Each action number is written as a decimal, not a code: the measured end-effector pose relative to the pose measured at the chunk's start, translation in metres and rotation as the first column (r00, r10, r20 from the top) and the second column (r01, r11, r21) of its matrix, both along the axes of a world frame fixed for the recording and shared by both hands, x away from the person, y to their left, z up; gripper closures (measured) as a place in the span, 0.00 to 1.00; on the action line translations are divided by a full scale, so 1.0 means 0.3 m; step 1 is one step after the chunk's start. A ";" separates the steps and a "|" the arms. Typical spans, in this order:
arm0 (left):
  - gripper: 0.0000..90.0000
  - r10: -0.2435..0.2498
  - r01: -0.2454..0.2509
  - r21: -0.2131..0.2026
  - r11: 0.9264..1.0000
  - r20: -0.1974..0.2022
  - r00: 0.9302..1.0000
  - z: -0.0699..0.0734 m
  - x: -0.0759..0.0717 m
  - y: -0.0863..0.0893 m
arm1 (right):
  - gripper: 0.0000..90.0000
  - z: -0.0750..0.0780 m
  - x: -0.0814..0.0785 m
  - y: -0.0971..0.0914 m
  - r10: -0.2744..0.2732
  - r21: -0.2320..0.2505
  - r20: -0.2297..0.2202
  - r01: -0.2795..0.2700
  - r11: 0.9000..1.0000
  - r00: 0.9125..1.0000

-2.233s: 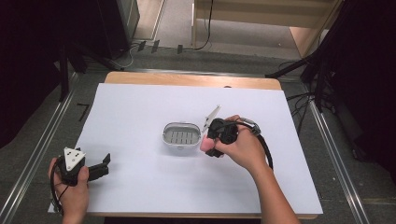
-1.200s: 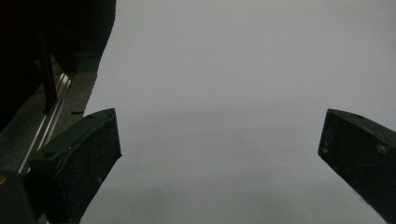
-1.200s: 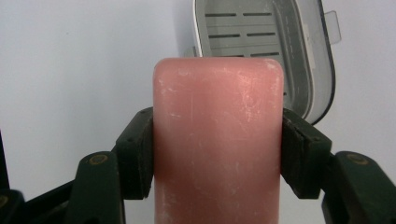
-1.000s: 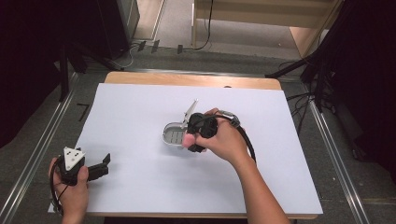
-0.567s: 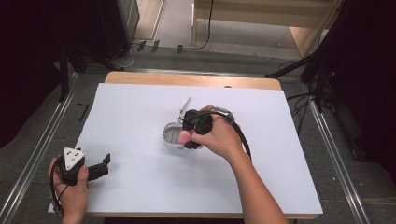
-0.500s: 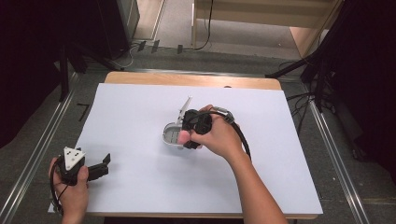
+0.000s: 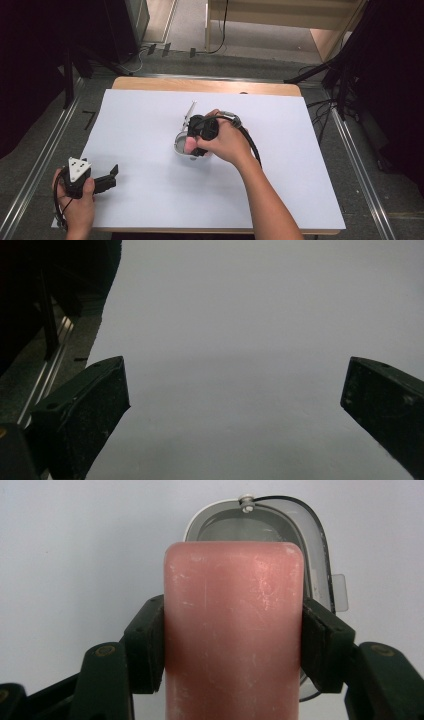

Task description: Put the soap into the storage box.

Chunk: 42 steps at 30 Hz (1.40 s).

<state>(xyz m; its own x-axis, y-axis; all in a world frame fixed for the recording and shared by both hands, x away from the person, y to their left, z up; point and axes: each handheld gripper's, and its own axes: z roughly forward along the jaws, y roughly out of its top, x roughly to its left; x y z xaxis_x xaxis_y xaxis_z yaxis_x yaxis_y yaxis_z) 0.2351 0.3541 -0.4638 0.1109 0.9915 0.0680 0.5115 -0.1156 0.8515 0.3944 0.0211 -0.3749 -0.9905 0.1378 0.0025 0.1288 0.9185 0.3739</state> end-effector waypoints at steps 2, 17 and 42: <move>0.00 0.000 0.000 -0.001 1.000 0.001 1.000 0.000 0.000 0.000 | 0.43 -0.003 0.009 0.006 0.005 -0.002 0.006 -0.005 1.000 1.000; 0.00 -0.002 0.002 -0.005 1.000 -0.001 1.000 0.000 0.000 0.001 | 0.43 -0.048 0.058 0.028 0.027 -0.021 0.003 -0.027 0.999 1.000; 0.00 -0.001 0.001 -0.002 1.000 -0.002 1.000 0.000 0.001 0.001 | 0.41 -0.033 0.056 0.026 -0.007 0.009 0.000 0.007 1.000 1.000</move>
